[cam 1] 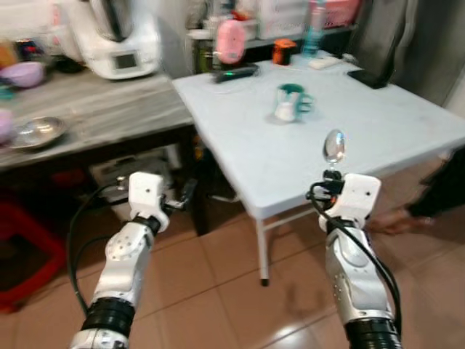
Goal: Setting the table
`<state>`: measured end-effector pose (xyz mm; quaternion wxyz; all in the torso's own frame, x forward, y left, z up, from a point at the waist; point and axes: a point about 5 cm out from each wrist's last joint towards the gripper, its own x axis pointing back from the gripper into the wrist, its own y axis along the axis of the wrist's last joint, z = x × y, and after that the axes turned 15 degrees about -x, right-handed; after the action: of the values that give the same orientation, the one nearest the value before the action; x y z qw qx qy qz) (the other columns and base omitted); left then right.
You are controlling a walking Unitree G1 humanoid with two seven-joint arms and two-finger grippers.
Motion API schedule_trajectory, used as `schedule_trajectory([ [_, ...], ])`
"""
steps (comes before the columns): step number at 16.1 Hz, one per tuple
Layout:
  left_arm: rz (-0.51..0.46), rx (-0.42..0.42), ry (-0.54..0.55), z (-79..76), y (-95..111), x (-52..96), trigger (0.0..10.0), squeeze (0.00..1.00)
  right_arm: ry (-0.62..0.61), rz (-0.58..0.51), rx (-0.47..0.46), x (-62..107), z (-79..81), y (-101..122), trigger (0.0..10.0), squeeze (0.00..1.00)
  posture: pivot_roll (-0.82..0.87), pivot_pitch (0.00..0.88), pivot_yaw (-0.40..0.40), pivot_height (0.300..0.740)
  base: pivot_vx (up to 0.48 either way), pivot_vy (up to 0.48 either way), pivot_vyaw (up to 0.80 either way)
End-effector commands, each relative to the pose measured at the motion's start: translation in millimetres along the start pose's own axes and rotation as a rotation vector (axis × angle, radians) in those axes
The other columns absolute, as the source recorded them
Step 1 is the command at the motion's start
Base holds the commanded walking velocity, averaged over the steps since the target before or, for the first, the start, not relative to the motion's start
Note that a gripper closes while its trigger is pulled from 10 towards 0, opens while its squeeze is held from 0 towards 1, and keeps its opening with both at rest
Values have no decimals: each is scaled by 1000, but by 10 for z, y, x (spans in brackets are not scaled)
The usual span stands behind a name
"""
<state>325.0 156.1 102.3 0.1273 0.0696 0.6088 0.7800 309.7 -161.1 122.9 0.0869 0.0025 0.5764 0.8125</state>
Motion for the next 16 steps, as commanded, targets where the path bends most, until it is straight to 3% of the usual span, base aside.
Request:
schedule_trajectory([
  [1,1,-7,-13,-25,0,-12,10000,0,-13,-7,14,-10,-42,17,10000,0,-76,0,49,740,0,480,800],
  [9,-3,-12,-14,-37,7,-36,10000,0,-14,-10,16,-17,-41,10,10000,0,-76,0,51,740,0,480,800],
  [16,-38,6,-72,-80,56,-41,10000,0,-25,-21,13,-6,-59,16,10000,0,-77,0,57,740,0,0,0],
])
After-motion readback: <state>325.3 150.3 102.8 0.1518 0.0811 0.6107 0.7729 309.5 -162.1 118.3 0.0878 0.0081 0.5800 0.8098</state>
